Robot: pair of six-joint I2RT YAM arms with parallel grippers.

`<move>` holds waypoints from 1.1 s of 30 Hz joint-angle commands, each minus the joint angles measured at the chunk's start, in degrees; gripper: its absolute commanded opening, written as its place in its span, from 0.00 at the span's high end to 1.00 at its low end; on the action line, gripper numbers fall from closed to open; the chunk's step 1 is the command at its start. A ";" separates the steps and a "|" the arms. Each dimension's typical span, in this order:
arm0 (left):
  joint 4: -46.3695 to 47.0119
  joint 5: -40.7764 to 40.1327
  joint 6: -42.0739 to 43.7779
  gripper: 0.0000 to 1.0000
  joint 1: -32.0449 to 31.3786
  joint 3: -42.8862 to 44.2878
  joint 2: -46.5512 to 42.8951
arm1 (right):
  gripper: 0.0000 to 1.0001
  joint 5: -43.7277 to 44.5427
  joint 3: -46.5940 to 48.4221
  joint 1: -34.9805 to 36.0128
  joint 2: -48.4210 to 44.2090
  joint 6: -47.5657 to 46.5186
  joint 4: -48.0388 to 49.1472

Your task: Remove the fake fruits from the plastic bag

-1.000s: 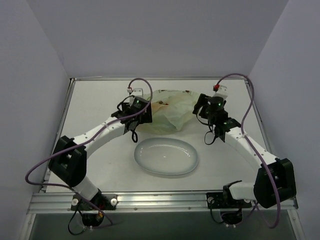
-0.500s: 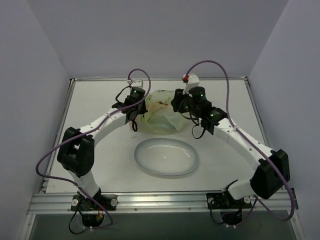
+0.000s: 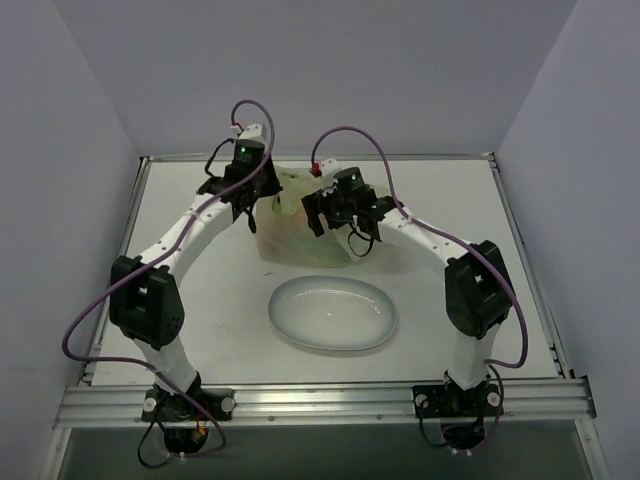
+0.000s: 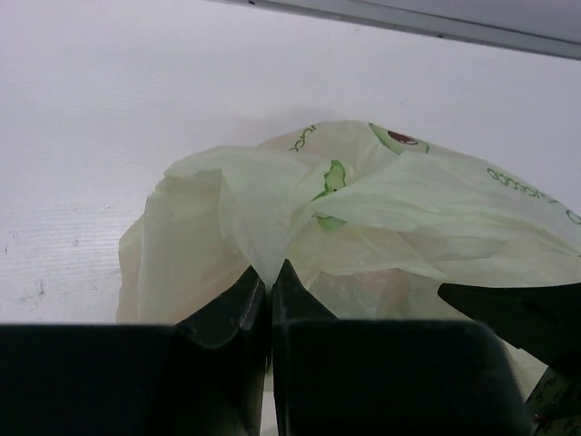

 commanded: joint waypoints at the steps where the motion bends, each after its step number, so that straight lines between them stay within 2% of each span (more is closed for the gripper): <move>1: -4.13 4.59 0.66 0.98 2.74 5.92 0.09 | 0.19 -2.60 3.64 -0.36 -2.72 -5.81 0.46; 7: -8.87 8.02 1.19 0.98 5.03 12.68 3.43 | 0.18 -4.88 4.61 -2.98 -2.64 -7.22 0.54; 9: -9.93 8.46 1.54 0.98 5.03 13.65 3.96 | 0.18 -9.61 6.10 -4.48 0.69 -6.96 -0.68; 11: -10.37 8.81 1.63 0.98 5.12 14.10 4.14 | 0.19 -9.20 9.70 -4.23 3.16 -7.74 -3.58; 16: -11.43 9.34 2.16 0.98 5.64 14.01 4.40 | 0.19 -15.78 12.17 -3.78 0.80 -10.99 -4.03; 20: -11.52 9.96 1.98 0.98 5.82 14.01 3.79 | 0.18 -16.50 13.66 -4.14 0.61 -11.09 -4.03; 25: -12.13 10.40 1.98 0.98 5.91 14.80 2.47 | 0.18 -15.53 16.29 -4.14 7.36 -10.21 -4.03; 29: -12.39 11.19 1.63 0.98 6.52 15.24 1.68 | 0.22 -13.60 19.63 -3.61 10.98 -9.68 -4.03; 31: -12.65 11.36 1.54 0.98 6.88 16.03 1.85 | 0.30 -13.50 21.66 -2.82 12.04 -9.68 -4.03; 33: -12.83 11.71 1.54 0.98 7.31 16.64 2.38 | 0.32 -14.03 21.75 -2.29 12.04 -10.12 -4.03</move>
